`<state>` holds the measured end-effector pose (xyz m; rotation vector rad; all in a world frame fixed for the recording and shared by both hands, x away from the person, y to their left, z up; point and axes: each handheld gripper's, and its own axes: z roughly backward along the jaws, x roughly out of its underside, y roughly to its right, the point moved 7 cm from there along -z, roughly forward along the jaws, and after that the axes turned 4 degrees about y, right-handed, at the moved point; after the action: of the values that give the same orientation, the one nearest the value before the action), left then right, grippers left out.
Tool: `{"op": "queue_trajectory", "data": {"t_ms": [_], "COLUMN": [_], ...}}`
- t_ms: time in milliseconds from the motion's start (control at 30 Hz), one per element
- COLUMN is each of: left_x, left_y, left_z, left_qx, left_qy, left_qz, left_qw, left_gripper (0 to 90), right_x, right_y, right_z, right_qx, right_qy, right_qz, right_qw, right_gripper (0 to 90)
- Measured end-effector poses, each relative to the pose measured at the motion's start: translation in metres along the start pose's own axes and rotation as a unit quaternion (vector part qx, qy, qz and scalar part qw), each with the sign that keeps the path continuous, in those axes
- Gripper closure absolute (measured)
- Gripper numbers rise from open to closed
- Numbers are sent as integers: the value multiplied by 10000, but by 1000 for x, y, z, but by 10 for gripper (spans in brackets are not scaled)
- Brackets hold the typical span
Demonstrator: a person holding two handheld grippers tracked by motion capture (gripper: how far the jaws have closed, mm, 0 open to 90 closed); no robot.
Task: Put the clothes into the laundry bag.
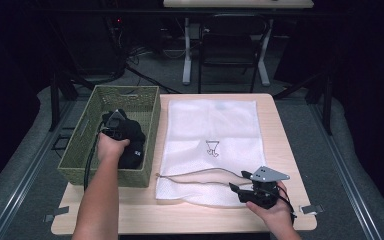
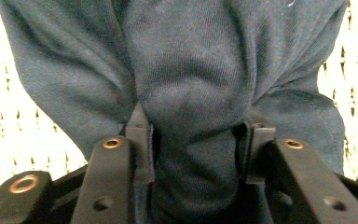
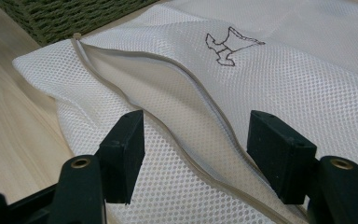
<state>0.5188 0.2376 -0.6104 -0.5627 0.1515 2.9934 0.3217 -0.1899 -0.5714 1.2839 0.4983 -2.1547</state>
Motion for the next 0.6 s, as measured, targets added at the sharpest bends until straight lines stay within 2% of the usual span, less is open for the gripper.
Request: {"op": "queue_trajectory", "data": {"t_ms": [267,600], "left_x": [0,0], "left_y": [-3,-4], "left_z": [2,2], "left_qx": [79,80], "left_qy": [-22,-32], "left_qz": [101,153], "left_qw": [9999,9998], "left_gripper": [676,698], "right_x": [0,0], "right_y": [0,0], "right_z": [0,0], "right_qx": [13,7], "right_qy": [4,7], "right_qz": [-4,-1], "right_qw": [10000,10000], "right_gripper": [365,365]}}
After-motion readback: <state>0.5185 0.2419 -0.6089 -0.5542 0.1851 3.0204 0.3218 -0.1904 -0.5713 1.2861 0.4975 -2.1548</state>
